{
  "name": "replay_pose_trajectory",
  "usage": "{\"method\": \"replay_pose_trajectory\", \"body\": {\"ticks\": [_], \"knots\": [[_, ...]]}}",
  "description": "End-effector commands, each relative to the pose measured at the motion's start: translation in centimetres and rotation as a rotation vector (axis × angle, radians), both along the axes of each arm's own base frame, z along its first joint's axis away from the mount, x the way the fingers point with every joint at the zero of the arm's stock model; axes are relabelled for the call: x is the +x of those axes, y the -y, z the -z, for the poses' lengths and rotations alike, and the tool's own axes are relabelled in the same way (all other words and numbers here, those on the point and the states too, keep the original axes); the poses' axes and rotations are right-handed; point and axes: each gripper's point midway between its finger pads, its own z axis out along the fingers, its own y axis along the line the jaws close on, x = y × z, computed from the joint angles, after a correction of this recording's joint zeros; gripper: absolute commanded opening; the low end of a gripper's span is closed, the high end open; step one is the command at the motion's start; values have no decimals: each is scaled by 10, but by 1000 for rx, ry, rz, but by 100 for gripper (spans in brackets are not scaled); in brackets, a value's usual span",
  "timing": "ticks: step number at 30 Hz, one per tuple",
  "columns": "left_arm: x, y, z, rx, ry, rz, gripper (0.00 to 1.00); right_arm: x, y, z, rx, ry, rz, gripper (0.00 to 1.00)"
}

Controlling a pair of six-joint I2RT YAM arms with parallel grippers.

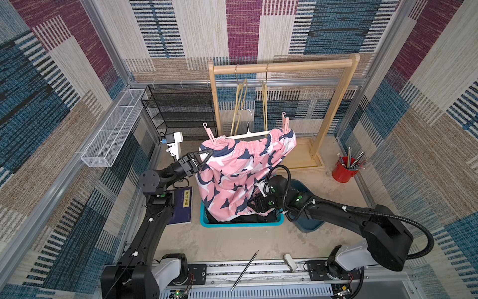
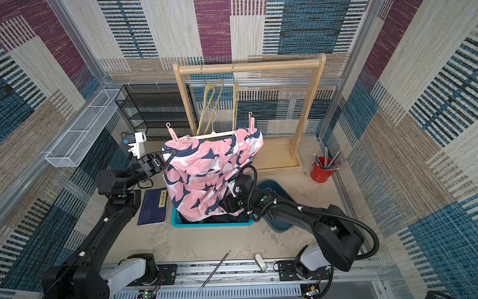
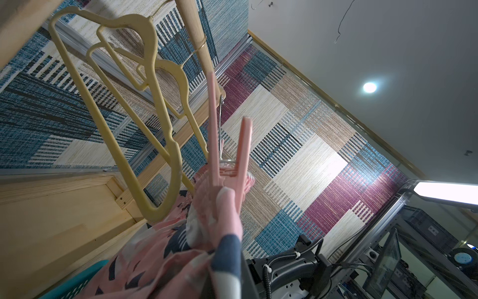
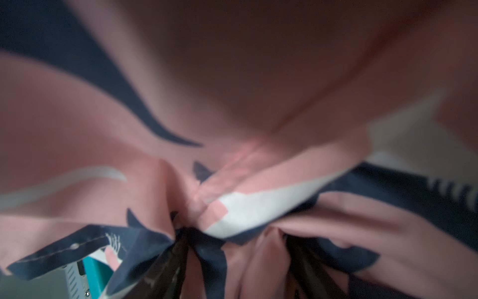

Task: Remove the clothespins securing shorts to the hanger
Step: Adjust the shorts in the basket.

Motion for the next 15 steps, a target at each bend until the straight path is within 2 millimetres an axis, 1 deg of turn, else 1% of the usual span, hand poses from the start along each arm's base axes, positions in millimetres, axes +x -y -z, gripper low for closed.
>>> {"method": "replay_pose_trajectory", "body": {"ticks": [1, 4, 8, 10, 15], "knots": [[-4, -1, -5, 6, 63, -19, 0, 5, 4, 20, -53, -21, 47, 61], [-4, -1, 0, 12, 52, -20, 0, 3, 10, 39, -93, -46, 67, 61], [-4, 0, 6, 20, 43, -23, 0, 3, 19, 49, -118, -49, 104, 60], [-4, 0, 7, 22, 40, -21, 0, 4, 22, 45, -114, -39, 125, 60], [-2, 1, 13, 29, 29, -19, 0, 6, 26, 27, -72, -11, 159, 63]]}}
